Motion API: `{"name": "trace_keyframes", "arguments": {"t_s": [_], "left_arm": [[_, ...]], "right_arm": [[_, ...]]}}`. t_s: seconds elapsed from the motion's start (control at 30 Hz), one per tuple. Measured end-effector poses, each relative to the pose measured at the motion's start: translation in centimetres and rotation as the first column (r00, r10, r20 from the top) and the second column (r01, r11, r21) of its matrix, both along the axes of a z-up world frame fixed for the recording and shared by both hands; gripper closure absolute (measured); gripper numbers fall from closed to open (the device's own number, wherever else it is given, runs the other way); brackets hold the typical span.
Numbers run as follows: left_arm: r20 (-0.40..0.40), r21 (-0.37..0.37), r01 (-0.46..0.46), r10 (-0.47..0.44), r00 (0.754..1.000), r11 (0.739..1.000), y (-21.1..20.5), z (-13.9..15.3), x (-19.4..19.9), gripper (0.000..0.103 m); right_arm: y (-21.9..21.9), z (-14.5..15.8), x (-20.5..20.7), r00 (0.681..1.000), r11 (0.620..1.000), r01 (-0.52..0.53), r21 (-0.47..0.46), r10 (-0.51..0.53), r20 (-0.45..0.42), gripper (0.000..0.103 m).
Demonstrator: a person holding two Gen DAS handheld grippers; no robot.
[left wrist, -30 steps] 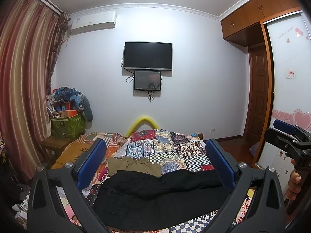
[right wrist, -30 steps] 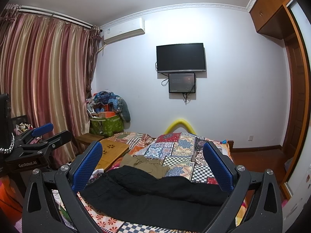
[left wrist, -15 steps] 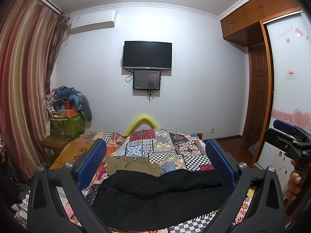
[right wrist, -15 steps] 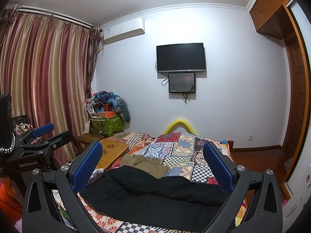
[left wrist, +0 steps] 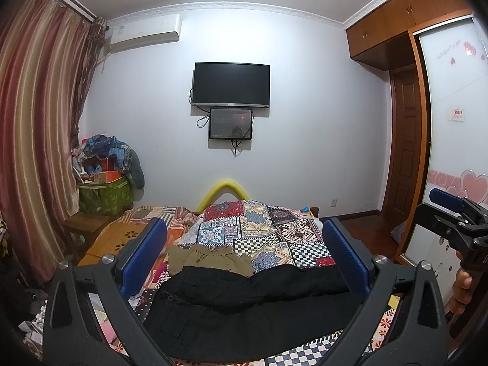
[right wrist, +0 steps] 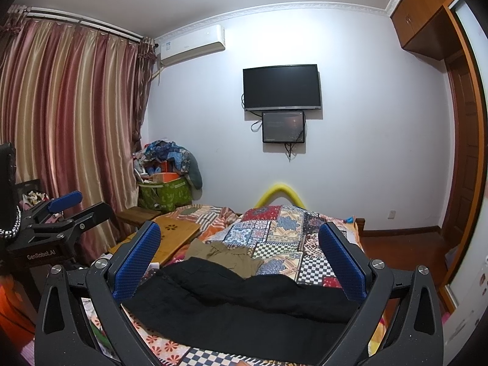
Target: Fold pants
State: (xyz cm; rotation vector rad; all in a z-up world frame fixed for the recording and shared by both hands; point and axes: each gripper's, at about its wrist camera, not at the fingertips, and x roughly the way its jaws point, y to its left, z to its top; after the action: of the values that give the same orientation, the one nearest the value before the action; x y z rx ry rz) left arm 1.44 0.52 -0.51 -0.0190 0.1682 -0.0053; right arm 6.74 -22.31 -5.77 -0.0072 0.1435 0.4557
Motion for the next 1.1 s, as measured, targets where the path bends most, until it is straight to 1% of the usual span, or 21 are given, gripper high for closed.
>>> {"name": "trace_keyframes", "arguments": {"t_s": [0.1,0.17,0.23,0.27,0.33,0.37,0.4,0.5,0.57,0.63,0.7,0.73,0.8,0.83,0.93,0.97,1.0,1.1], "left_arm": [[-0.017,0.004,0.003,-0.002,1.0,1.0,0.2,-0.3,1.0,0.0],[-0.042,0.005,0.003,-0.003,0.999,1.0,0.6,-0.8,2.1,0.0],[-0.066,0.008,-0.004,0.004,0.998,1.0,1.1,-1.5,3.6,0.0],[-0.063,0.001,-0.009,0.009,0.998,1.0,1.4,-1.8,4.1,0.0],[-0.078,0.009,-0.025,0.026,0.997,1.0,2.0,-2.6,5.7,0.0],[-0.071,0.011,-0.035,0.036,0.997,0.999,2.4,-3.1,6.6,0.0],[-0.088,0.019,-0.045,0.046,0.995,0.999,2.8,-3.9,7.9,0.0],[-0.106,0.036,-0.055,0.059,0.993,0.998,4.0,-5.6,10.7,0.0],[-0.153,0.055,-0.072,0.079,0.985,0.996,4.9,-7.2,12.7,0.0],[-0.187,0.064,-0.076,0.087,0.979,0.995,6.0,-8.9,15.0,0.0],[-0.241,0.085,-0.069,0.087,0.967,0.994,6.9,-10.1,16.5,0.0],[-0.252,0.102,-0.073,0.096,0.963,0.992,7.6,-10.5,17.4,0.0],[-0.296,0.075,-0.081,0.099,0.95,0.994,8.5,-12.4,19.8,0.0],[-0.315,0.081,-0.083,0.104,0.943,0.993,9.0,-13.0,20.7,0.0],[-0.378,0.11,-0.1,0.134,0.916,0.989,10.4,-14.4,22.9,0.0],[-0.402,0.108,-0.103,0.138,0.905,0.989,11.2,-15.1,24.3,0.0],[-0.412,0.124,-0.104,0.146,0.899,0.987,11.7,-15.0,24.8,0.0],[-0.482,0.081,-0.118,0.142,0.864,0.99,13.1,-17.4,28.1,0.0]], "right_arm": [[-0.2,-0.5,1.1,1.0,1.0,-0.01,-0.007,0.009,-0.012,0.0],[-0.4,-0.8,1.7,1.0,1.0,-0.01,-0.011,0.01,-0.029,0.0],[-0.8,-1.5,3.0,0.999,1.0,0.001,-0.019,-0.002,-0.051,0.0],[-1.0,-1.8,3.4,0.998,1.0,0.01,-0.024,-0.011,-0.057,0.0],[-1.5,-2.8,4.9,0.996,0.998,0.045,-0.048,-0.048,-0.076,0.0],[-1.9,-3.1,5.5,0.995,0.997,0.056,-0.056,-0.06,-0.082,0.0],[-2.2,-3.7,6.3,0.993,0.995,0.072,-0.068,-0.078,-0.092,0.0],[-3.3,-5.3,8.8,0.983,0.99,0.1,-0.102,-0.114,-0.14,0.0],[-4.3,-6.9,10.9,0.971,0.984,0.129,-0.126,-0.151,-0.184,0.0],[-4.9,-8.0,12.2,0.96,0.976,0.155,-0.15,-0.185,-0.21,0.0],[-5.5,-8.9,13.6,0.947,0.967,0.181,-0.177,-0.22,-0.232,0.0],[-6.0,-9.6,14.5,0.937,0.961,0.201,-0.188,-0.245,-0.249,0.0],[-6.7,-10.4,15.7,0.921,0.956,0.218,-0.196,-0.268,-0.282,0.0],[-7.3,-10.9,16.6,0.911,0.953,0.229,-0.199,-0.282,-0.302,0.0],[-8.9,-12.2,18.9,0.885,0.946,0.252,-0.203,-0.31,-0.347,0.0],[-9.2,-12.4,19.4,0.878,0.943,0.259,-0.207,-0.32,-0.357,0.0],[-9.8,-12.8,20.3,0.867,0.938,0.271,-0.215,-0.335,-0.369,0.0],[-11.1,-13.8,22.1,0.845,0.923,0.298,-0.242,-0.373,-0.384,0.0]]}}
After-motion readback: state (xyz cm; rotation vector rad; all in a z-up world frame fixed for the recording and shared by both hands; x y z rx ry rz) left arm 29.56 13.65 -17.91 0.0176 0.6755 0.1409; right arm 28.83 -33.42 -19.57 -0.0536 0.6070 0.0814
